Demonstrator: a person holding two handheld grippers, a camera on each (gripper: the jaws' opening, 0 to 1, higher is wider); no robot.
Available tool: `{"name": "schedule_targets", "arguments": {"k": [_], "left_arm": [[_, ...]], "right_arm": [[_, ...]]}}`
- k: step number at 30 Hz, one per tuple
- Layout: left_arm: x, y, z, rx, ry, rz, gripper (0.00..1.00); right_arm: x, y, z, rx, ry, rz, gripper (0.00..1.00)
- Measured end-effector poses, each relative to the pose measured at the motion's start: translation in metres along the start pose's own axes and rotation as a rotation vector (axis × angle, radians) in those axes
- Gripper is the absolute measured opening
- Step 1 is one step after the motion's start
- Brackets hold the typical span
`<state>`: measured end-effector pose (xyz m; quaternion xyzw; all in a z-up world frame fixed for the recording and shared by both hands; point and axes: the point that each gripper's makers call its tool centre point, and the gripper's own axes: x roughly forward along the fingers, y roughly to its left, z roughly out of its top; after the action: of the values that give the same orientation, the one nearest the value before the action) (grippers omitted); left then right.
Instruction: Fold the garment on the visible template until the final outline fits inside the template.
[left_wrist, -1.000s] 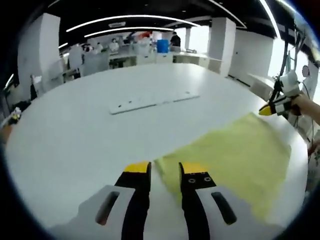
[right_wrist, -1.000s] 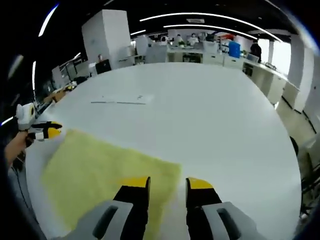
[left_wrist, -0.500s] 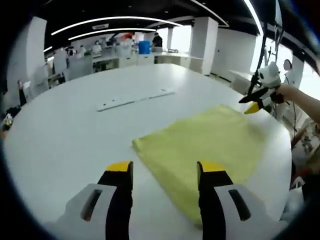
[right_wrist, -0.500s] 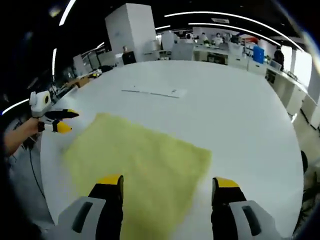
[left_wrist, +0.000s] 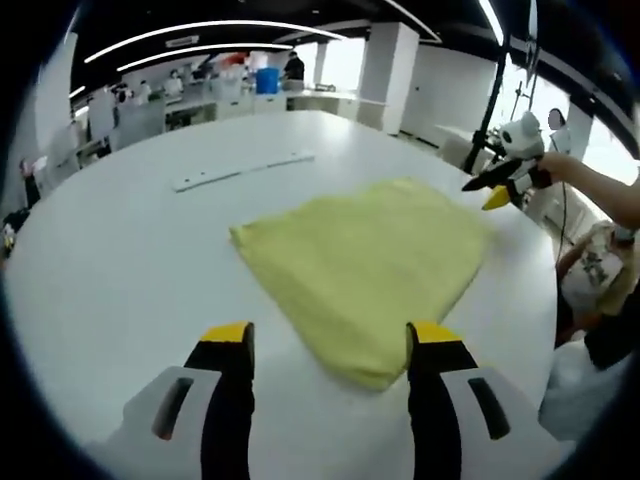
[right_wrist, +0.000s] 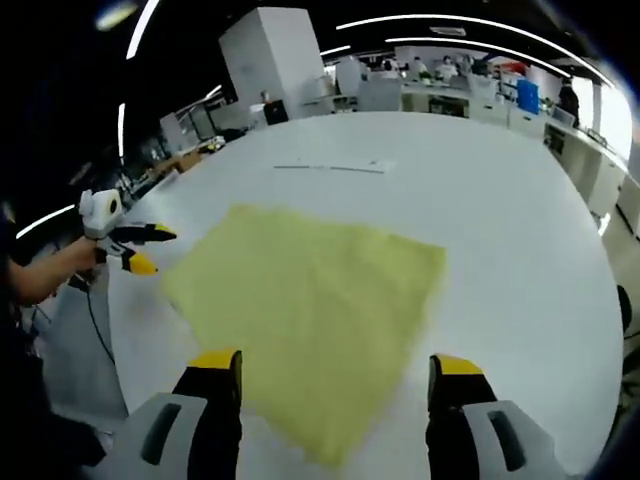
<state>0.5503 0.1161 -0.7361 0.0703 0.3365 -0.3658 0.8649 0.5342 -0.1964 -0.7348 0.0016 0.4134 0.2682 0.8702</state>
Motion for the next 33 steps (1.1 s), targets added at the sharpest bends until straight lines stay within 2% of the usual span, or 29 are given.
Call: {"name": "schedule_targets", "arguments": {"k": [6, 9, 13, 18, 24, 28, 33], "left_arm": [[-0.002, -0.004, -0.011, -0.027, 0.004, 0.000, 0.54], [-0.003, -0.005, -0.016, -0.024, 0.009, 0.006, 0.52], [-0.005, -0.006, -0.024, -0.057, 0.022, 0.003, 0.46], [-0.004, -0.009, -0.033, -0.092, 0.029, -0.002, 0.38], [0.002, -0.014, -0.044, -0.107, 0.050, -0.012, 0.32], [0.003, -0.019, -0.042, -0.112, 0.034, -0.014, 0.28], [0.004, -0.023, -0.036, -0.135, -0.018, -0.035, 0.13]], "right_arm": [[-0.005, 0.006, -0.021, -0.008, 0.019, 0.012, 0.70], [-0.006, 0.008, -0.026, -0.009, 0.017, 0.020, 0.67], [-0.008, 0.012, -0.034, -0.003, 0.017, 0.030, 0.63], [-0.010, 0.015, -0.044, 0.044, 0.020, 0.032, 0.54], [-0.011, 0.017, -0.054, 0.047, 0.028, 0.020, 0.42], [-0.012, 0.015, -0.055, 0.032, 0.003, 0.000, 0.35], [-0.015, 0.014, -0.057, 0.066, -0.021, -0.013, 0.27]]}}
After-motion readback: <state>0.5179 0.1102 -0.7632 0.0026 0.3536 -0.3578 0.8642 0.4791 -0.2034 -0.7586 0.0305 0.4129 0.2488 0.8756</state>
